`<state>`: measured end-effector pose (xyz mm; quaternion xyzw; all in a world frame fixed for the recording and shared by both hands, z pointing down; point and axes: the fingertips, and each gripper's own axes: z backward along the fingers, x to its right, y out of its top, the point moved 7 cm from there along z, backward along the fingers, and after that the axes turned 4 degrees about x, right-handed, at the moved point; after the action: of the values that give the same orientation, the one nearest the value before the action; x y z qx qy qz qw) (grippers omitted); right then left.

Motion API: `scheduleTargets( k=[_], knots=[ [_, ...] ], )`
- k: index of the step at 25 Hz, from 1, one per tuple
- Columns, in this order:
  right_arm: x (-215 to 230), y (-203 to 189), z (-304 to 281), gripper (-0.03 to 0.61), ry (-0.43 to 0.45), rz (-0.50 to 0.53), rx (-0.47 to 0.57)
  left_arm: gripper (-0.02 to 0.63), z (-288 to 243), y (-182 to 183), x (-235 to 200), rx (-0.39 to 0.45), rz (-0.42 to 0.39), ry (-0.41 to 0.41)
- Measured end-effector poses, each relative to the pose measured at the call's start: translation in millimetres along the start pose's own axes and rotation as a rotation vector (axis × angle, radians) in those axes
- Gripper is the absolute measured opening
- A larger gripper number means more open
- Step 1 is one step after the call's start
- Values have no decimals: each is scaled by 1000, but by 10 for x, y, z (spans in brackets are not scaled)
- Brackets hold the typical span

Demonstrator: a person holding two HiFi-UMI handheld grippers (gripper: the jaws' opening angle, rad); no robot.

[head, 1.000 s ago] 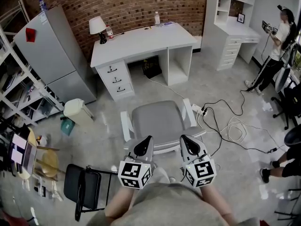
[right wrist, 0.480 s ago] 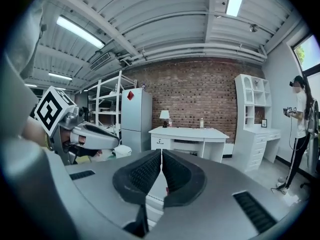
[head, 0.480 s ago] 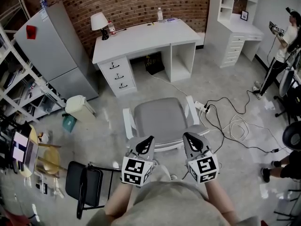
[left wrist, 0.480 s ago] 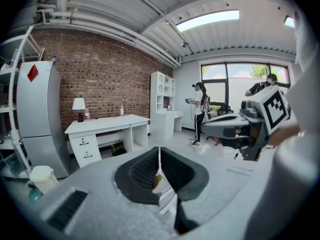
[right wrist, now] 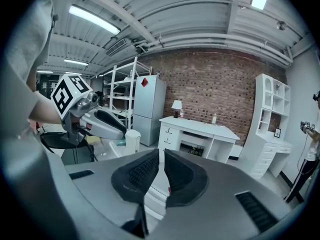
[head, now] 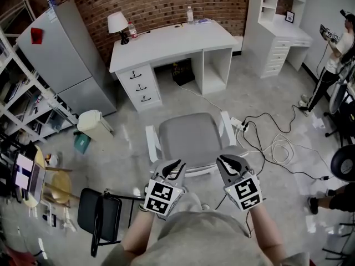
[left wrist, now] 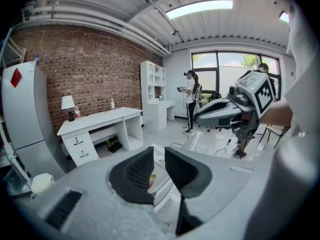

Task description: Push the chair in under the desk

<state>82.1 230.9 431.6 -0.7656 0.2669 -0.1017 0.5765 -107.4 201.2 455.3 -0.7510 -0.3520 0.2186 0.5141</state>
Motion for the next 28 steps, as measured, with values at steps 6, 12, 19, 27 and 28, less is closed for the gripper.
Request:
scheduleTargets(
  k=[6,12,19,27,28],
  knots=[
    [-22,-15,-66,61,103,84,-73,112,-64,-38,33,-70,-51,-78],
    [-79,-96,-117,95,208,188,-149,156,-144,-153,119,-136,-132,-148],
    [-142,-93,-177,121,310,265,-209,202,-203,-189,156,-197,-227,-237],
    [-191,-225,-265,147,399,402,-314,232,-307,-323,173,-296,-377,-268],
    [-192,-248,-284,150,409,424,-329,234,-324,-341,171,-310,-399,-271]
  ],
)
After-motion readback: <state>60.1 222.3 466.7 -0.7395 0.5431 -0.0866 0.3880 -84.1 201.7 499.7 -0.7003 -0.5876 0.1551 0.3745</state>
